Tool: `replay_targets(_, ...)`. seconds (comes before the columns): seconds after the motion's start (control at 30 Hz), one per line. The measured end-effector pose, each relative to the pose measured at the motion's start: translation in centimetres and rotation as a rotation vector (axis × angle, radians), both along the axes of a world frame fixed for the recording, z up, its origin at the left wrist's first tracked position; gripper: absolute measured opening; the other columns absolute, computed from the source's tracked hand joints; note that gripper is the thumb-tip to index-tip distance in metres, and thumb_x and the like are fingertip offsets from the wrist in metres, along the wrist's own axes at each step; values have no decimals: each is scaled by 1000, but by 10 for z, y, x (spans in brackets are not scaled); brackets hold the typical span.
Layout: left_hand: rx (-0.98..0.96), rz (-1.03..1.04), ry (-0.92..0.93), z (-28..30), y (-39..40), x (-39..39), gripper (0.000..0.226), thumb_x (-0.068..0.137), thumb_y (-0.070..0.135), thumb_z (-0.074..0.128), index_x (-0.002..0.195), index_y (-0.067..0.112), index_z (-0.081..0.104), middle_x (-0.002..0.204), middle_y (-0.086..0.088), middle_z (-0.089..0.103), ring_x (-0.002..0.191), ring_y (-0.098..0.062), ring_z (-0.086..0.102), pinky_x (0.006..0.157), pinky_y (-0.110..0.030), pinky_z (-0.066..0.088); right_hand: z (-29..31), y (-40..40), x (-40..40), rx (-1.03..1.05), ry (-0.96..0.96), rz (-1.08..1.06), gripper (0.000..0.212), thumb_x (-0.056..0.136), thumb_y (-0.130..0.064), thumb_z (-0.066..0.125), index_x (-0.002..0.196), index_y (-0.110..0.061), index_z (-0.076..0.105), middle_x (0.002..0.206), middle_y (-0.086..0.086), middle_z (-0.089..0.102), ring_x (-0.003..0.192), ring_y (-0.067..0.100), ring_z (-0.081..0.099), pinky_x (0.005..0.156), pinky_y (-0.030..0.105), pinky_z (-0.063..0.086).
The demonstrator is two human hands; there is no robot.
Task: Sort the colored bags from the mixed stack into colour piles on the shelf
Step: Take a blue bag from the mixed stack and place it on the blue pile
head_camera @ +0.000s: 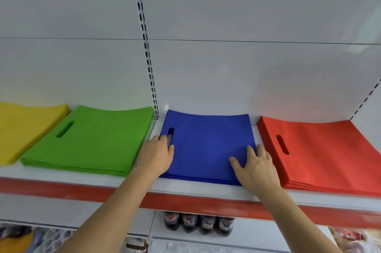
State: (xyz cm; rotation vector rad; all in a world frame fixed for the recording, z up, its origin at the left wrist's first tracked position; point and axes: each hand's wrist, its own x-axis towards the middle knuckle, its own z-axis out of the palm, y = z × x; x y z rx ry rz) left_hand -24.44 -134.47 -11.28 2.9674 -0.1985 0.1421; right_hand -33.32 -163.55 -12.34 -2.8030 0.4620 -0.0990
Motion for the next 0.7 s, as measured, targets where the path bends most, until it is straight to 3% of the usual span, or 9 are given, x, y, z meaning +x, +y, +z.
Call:
replay_targets(0.13,-20,8,5,0,-2,0,48,107,45,43,138,11,55,126,-7,62,105,-24,63,87,-40,55,5,2,-2,-39,-8,14,89,99,-73,39,164,-14,28,174,18,6,160,38,8,127,49,26)
replay_targets(0.33,-102,42,-153,9,-2,-22,57,107,46,43,151,9,49,155,-12,47,141,-30,46,114,-42,43,14,11,-3,-157,-175,91,78,102,-65,38,162,-15,37,174,16,14,161,35,8,129,49,21)
replay_targets(0.47,-67,70,-260,15,10,-49,57,106,46,44,150,10,51,158,-14,46,147,-34,39,122,-50,34,8,42,-6,-199,-244,204,78,102,-66,37,161,-15,40,174,16,15,162,35,7,129,52,20)
replay_targets(0.7,36,200,-222,18,74,-93,68,104,58,31,157,17,44,167,-11,34,156,-34,23,126,-57,20,17,129,-17,-240,-261,390,84,100,-74,16,164,-21,34,175,13,13,163,32,2,130,52,16)
